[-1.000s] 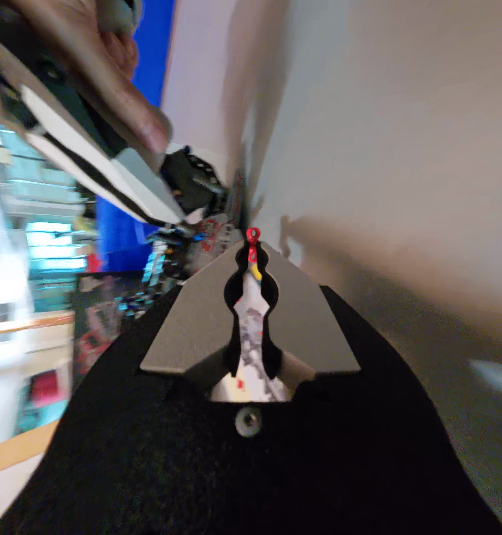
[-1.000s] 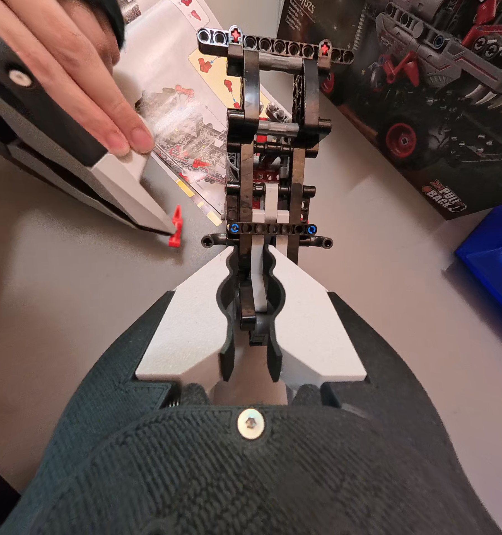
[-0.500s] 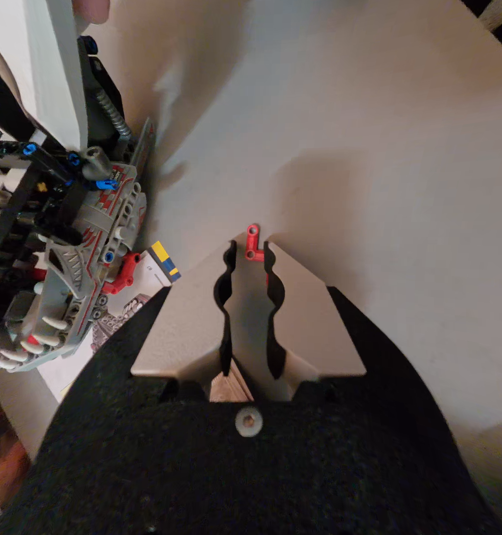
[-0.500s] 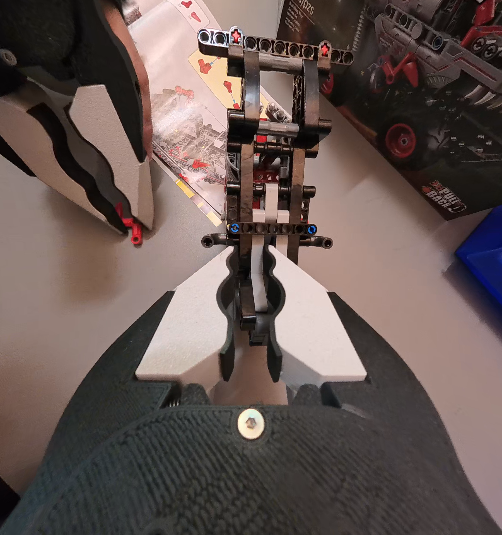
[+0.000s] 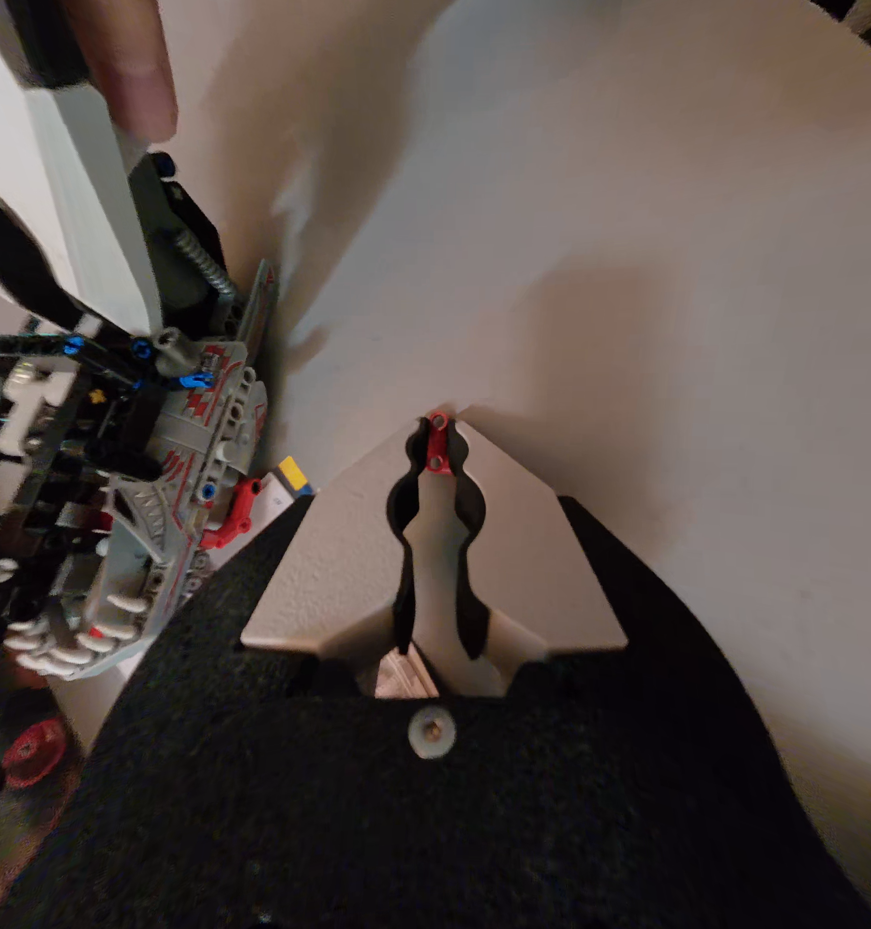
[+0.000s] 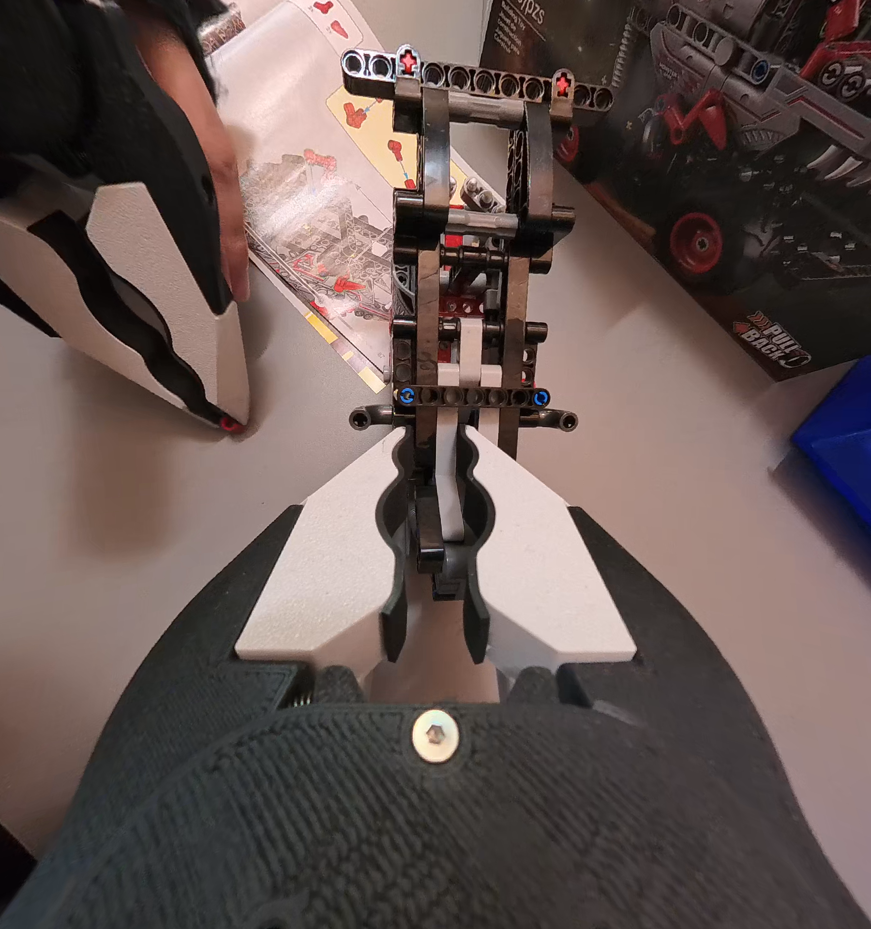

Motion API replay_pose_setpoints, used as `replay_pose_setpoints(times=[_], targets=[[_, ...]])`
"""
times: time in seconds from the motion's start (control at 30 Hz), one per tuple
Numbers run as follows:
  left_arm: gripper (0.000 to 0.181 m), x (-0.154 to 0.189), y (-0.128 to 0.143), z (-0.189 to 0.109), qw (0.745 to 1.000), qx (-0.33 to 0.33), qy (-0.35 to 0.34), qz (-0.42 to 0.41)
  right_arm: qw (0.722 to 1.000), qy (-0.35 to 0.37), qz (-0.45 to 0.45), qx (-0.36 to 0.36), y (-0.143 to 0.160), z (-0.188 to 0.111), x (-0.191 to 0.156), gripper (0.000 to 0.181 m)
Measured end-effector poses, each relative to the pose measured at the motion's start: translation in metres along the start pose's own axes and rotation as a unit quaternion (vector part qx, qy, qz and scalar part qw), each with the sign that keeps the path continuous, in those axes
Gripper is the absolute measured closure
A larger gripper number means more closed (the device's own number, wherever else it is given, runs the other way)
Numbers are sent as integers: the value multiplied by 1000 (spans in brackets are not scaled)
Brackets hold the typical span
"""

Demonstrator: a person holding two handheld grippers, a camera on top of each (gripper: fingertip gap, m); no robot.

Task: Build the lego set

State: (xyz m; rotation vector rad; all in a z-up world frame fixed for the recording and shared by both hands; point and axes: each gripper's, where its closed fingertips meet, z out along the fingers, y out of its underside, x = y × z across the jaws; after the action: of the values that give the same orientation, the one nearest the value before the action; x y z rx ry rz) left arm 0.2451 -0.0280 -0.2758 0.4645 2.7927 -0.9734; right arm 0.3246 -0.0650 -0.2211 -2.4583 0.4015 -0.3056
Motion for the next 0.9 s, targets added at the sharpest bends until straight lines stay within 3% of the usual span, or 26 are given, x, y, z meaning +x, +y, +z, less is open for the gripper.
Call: replay_pose_setpoints(times=[0.03,0.1,0.17,0.23,0.37,0.5,0.77,0.9], targets=[[177,-5,-2,-2,1000,7,-20,16,1000,-1,0,0,0,0,0,166],[177,-17,-10,-7,993,29,-83,80,1000,-2,1,0,0,0,0,166],[177,-28,-15,-13,971,30,-165,173,1000,-4,3,0,0,0,0,166],[177,-41,-20,-20,934,28,-258,244,1000,-7,4,-1,0,0,0,166],[177,-56,-27,-29,849,-13,-382,364,1000,-14,8,-3,0,0,0,166],[178,-66,-25,-23,808,-63,-412,417,1000,-18,11,-3,0,0,0,166],[177,-72,-25,-19,780,-91,-427,449,1000,-17,9,-2,0,0,0,166],[178,-73,-27,-16,778,-94,-425,453,1000,-19,11,-1,0,0,1,166]])
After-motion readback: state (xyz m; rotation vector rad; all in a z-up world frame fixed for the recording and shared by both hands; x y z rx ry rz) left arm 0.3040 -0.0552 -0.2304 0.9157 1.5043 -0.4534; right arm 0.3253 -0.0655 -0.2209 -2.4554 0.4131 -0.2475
